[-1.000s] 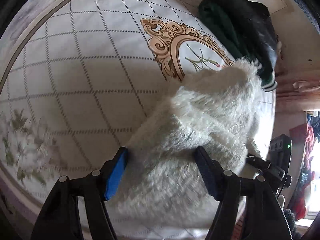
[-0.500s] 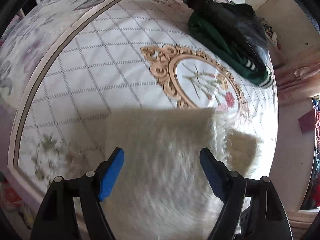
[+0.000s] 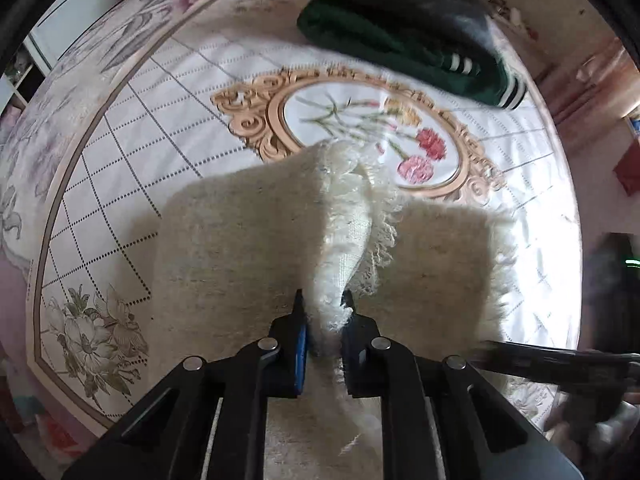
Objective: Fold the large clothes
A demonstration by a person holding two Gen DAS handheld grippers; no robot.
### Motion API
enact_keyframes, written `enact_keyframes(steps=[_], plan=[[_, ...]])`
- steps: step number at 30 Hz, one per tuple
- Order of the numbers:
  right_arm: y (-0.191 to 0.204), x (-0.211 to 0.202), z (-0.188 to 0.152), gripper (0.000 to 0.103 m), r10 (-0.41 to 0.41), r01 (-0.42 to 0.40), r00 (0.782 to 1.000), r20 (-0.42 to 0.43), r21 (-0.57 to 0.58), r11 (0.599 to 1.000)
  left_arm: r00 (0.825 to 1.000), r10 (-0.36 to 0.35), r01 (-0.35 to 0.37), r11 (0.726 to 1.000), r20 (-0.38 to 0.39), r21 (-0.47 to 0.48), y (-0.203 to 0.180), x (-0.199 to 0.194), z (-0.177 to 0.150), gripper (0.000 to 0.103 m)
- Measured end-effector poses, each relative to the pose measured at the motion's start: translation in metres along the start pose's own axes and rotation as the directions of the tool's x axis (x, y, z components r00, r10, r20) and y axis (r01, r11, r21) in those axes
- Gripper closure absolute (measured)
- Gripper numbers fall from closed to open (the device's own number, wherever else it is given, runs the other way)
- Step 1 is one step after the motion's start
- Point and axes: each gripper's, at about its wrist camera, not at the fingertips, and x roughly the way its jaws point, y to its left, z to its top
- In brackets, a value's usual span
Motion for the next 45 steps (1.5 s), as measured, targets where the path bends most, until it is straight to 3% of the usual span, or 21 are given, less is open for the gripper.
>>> enact_keyframes(steps=[2, 5, 7, 10, 13, 18, 21, 22, 23, 24, 25, 29, 31, 33, 38, 43, 44, 45], plan=[[0.009, 0.025, 0.008, 0.019, 0.012, -0.012, 1.000, -0.008, -0.021, 1.000, 0.999, -0.026, 0.026, 1.000, 0.033, 0.007, 0.003, -0.012, -0.003, 0.094], [0.000, 0.044, 0.012, 0.054, 0.026, -0.027, 0.999, 0.028, 0.031, 0.999, 0.996, -0.056, 0.052, 0.997, 0.067, 0.055, -0.004, -0.036, -0.010, 0.095], [-0.009, 0.046, 0.009, 0.057, 0.091, -0.095, 0.995, 0.048, 0.092, 0.991, 0.995, -0.070, 0.060, 0.990, 0.074, 0.125, -0.022, -0.052, -0.017, 0.095], [-0.017, 0.042, 0.002, 0.060, 0.116, -0.123, 0.992, 0.056, 0.130, 0.984, 0.995, -0.093, 0.085, 0.983, 0.038, 0.163, -0.040, -0.048, -0.029, 0.095], [-0.015, 0.047, 0.002, 0.061, 0.127, -0.131, 0.991, 0.042, 0.132, 0.983, 0.997, -0.082, 0.078, 0.978, 0.013, 0.193, -0.052, -0.030, -0.037, 0.095], [-0.019, 0.065, 0.016, 0.060, 0.127, -0.125, 0.992, -0.008, 0.124, 0.984, 1.000, 0.006, -0.004, 0.968, -0.005, 0.251, -0.056, 0.015, -0.039, 0.094], [-0.031, 0.058, 0.025, 0.051, 0.146, -0.138, 0.988, -0.039, 0.156, 0.978, 0.999, -0.029, 0.035, 0.974, -0.031, 0.224, -0.047, 0.013, -0.031, 0.088], [-0.033, 0.048, 0.023, 0.046, 0.150, -0.143, 0.988, -0.031, 0.167, 0.976, 0.999, -0.034, 0.041, 0.975, -0.037, 0.218, -0.047, 0.009, -0.031, 0.084], [-0.036, 0.036, 0.021, 0.032, 0.141, -0.137, 0.990, -0.012, 0.176, 0.975, 0.998, -0.037, 0.049, 0.973, -0.056, 0.224, -0.048, 0.005, -0.030, 0.072], [-0.037, 0.025, 0.018, 0.024, 0.140, -0.139, 0.990, 0.011, 0.181, 0.974, 0.996, -0.052, 0.067, 0.972, -0.072, 0.226, -0.052, 0.003, -0.032, 0.065], [-0.039, 0.012, 0.014, 0.024, 0.138, -0.142, 0.990, 0.036, 0.182, 0.973, 0.992, -0.089, 0.106, 0.970, -0.088, 0.218, -0.053, -0.002, -0.032, 0.055], [-0.030, -0.040, 0.002, 0.024, 0.095, -0.116, 0.986, 0.135, 0.158, 0.981, 0.961, -0.250, 0.262, 0.960, -0.116, 0.103, -0.042, -0.022, -0.035, 0.031], [-0.017, -0.060, -0.005, 0.024, 0.093, -0.115, 0.982, 0.162, 0.132, 0.985, 0.953, -0.286, 0.288, 0.958, -0.097, 0.009, -0.026, -0.036, -0.036, 0.029], [0.005, -0.076, -0.014, 0.024, 0.118, -0.135, 0.977, 0.179, 0.090, 0.987, 0.960, -0.272, 0.266, 0.960, -0.066, -0.086, -0.004, -0.050, -0.038, 0.020], [0.076, -0.053, -0.016, 0.024, 0.177, -0.175, 0.979, 0.104, -0.030, 0.984, 0.993, -0.110, 0.114, 0.940, 0.031, -0.321, 0.078, -0.083, -0.051, 0.020], [0.103, 0.025, -0.008, 0.024, 0.000, -0.001, 1.000, -0.009, -0.081, 0.997, 1.000, 0.007, -0.011, 0.915, -0.011, -0.403, 0.128, -0.079, -0.065, 0.020], [0.103, 0.039, -0.007, 0.039, -0.025, 0.021, 0.999, -0.034, -0.090, 0.996, 0.999, 0.028, -0.033, 0.917, -0.017, -0.398, 0.132, -0.078, -0.067, 0.020], [0.104, 0.050, -0.008, 0.086, -0.073, 0.070, 0.997, -0.028, -0.104, 0.992, 0.999, 0.048, -0.053, 0.919, -0.023, -0.390, 0.134, -0.078, -0.068, 0.020]])
